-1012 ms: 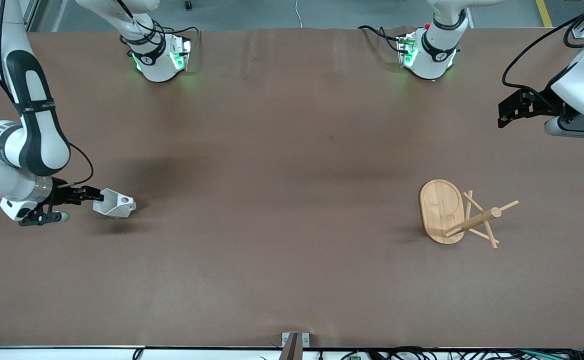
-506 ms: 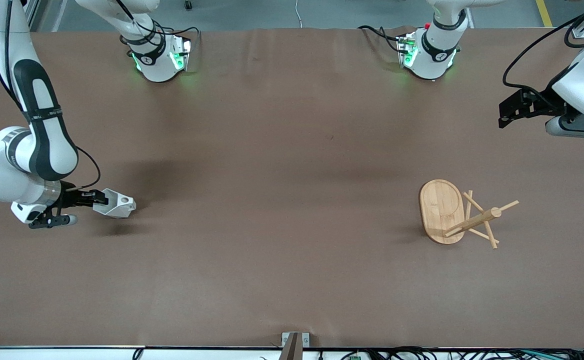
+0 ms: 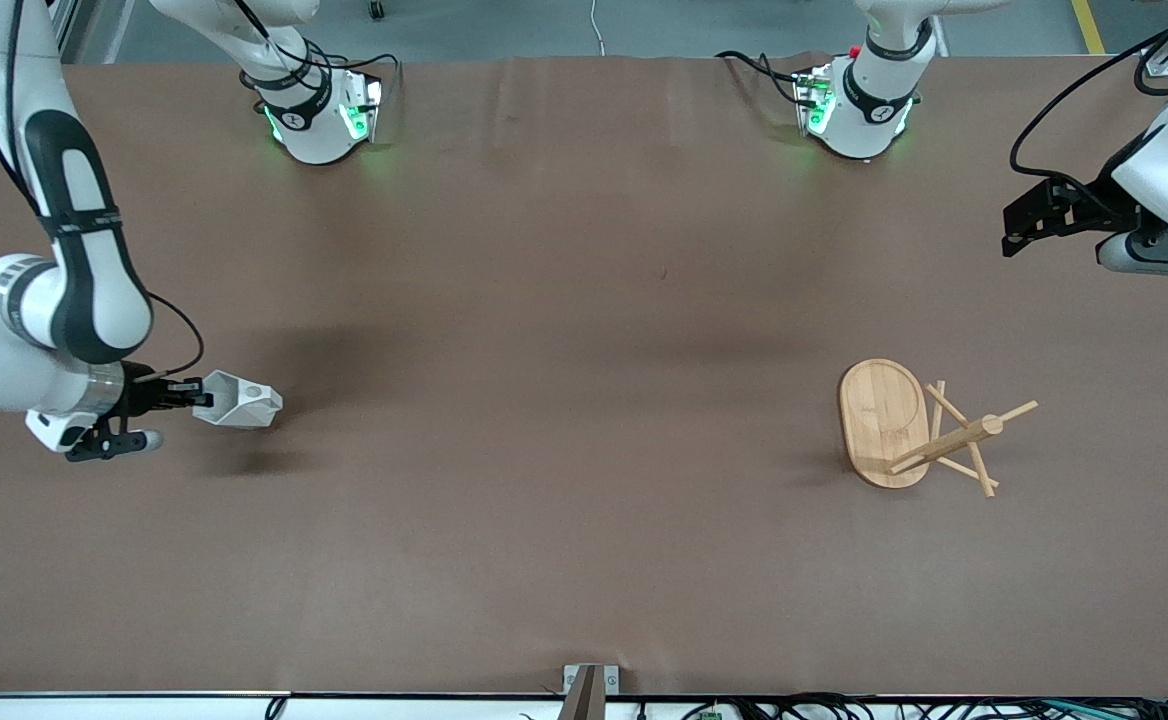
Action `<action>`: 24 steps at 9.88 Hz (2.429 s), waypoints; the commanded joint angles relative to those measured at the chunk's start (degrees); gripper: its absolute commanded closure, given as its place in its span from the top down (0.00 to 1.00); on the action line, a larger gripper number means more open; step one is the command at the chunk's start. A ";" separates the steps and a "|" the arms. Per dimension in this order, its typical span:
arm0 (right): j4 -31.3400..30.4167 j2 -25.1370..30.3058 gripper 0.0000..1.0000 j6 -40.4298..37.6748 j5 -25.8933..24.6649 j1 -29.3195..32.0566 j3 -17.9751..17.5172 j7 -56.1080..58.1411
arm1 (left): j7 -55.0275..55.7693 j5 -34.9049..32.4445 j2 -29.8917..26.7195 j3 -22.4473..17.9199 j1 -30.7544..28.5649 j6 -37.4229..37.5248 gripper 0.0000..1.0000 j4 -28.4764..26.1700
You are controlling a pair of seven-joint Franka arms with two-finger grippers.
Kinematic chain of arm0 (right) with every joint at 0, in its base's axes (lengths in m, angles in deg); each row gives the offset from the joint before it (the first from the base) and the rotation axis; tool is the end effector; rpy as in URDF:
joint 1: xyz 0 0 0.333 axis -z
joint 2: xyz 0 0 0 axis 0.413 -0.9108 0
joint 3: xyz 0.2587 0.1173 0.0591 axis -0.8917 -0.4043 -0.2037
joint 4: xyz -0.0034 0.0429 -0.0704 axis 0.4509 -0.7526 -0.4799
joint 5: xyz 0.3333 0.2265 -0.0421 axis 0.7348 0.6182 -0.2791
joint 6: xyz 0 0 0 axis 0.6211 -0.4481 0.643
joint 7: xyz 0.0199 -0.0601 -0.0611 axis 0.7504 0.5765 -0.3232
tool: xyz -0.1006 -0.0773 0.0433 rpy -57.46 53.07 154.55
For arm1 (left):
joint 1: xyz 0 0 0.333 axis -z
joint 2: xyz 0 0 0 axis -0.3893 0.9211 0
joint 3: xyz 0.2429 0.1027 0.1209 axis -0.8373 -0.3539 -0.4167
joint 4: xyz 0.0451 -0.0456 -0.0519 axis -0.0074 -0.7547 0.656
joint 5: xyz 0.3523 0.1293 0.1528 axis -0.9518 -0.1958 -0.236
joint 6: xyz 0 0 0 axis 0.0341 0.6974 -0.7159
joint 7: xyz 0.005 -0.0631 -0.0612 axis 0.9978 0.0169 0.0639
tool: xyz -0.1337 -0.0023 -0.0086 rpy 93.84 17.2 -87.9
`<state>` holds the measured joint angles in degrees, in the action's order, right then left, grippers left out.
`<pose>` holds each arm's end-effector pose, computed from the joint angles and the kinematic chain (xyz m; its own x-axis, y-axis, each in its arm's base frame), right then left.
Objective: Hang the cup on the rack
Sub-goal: 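Reach the right gripper down and grasp the white cup's rim end, then lift the white cup with the right gripper while the left gripper approaches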
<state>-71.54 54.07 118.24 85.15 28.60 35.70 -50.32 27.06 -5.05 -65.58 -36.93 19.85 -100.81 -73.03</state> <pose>0.6087 -0.0921 0.2386 0.9775 0.1491 -0.1494 0.1144 -0.9690 -0.2188 0.5558 -0.0604 0.5822 0.9939 -0.1056 -0.0316 -0.1057 -0.9944 -0.0016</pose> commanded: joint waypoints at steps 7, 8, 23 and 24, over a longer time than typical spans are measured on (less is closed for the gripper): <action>3.48 11.17 0.00 -13.03 21.89 -4.29 -8.53 -7.27 | -2.50 0.94 0.64 5.05 2.18 0.79 1.00 -0.28; 4.54 11.08 0.00 -13.83 25.07 -4.64 -9.16 -8.66 | -3.90 2.25 0.64 6.99 2.09 0.45 1.00 -0.28; 6.65 7.39 0.02 -16.04 61.83 -7.81 -26.74 -8.24 | -29.14 13.42 2.65 31.44 4.29 -17.93 1.00 -0.55; 7.10 7.22 0.02 -16.04 61.76 -8.33 -26.74 -8.33 | -28.27 13.16 2.92 31.61 5.16 -17.93 1.00 -0.63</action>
<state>-65.88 62.16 102.16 145.15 20.54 9.35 -58.83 -1.92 8.19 -64.23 -5.86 24.24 -118.25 -72.76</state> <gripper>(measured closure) 0.956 0.000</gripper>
